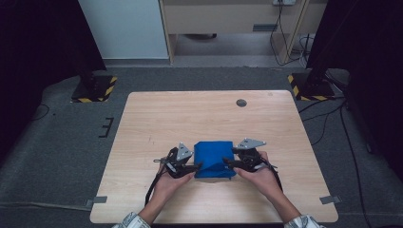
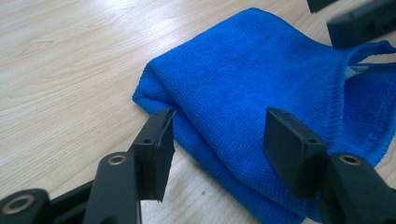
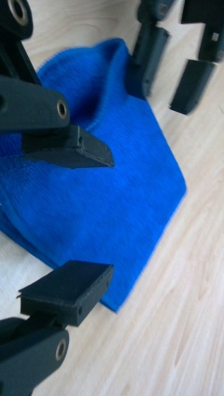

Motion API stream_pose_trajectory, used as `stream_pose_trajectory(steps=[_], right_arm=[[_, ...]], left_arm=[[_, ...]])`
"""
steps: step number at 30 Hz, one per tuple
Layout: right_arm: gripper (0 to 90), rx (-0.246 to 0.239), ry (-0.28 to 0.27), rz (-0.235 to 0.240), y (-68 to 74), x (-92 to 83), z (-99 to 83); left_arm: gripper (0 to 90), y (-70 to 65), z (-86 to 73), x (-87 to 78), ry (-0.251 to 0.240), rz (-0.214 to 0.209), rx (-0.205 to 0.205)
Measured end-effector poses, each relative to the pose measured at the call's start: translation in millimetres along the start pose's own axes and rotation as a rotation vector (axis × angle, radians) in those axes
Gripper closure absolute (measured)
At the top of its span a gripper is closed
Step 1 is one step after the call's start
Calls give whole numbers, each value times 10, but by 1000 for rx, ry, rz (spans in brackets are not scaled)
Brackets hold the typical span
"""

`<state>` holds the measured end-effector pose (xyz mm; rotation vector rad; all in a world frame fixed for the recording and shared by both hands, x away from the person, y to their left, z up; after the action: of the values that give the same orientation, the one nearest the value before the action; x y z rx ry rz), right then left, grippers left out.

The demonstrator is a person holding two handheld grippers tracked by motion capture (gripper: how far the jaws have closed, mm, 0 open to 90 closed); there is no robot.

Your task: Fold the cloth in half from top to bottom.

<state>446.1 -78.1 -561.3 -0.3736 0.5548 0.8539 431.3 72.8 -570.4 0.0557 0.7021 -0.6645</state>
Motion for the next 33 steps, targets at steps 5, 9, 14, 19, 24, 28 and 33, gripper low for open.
stream_pose_trajectory(steps=[5, 9, 14, 19, 24, 28, 33], right_arm=[[345, -52, 25, 22, 165, 23, -113], [306, -98, 74, 30, 246, 91, -252], [282, -128, 95, 18, 264, 122, -318], [217, -123, 72, 6, 242, 113, -288], [154, -103, 39, 2, 172, 86, -205], [110, -84, -3, -16, 98, 54, -106], [105, -54, -25, -37, -10, 14, -51]], left_arm=[[392, -10, -80, -28, 12, 13, 31], [350, -21, -146, -36, 26, 18, 40], [274, 10, -183, -13, 36, 46, 35], [178, 56, -112, -32, 3, 61, 16], [103, 99, -34, -46, -30, 60, -29], [66, 110, -10, -49, -38, 49, -37], [60, 153, 26, -35, -49, 39, -60]])
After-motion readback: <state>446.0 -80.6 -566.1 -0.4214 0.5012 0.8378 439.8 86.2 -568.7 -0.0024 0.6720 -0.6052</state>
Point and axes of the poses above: each handheld gripper's, and its own axes: x roughly forward along the jaws, z roughly out of its top, y roughly to its left, the point moved 10 cm from there along x, roughly forward along the jaws, and after that the axes turned 12 degrees about -x, right-handed, at the moved point
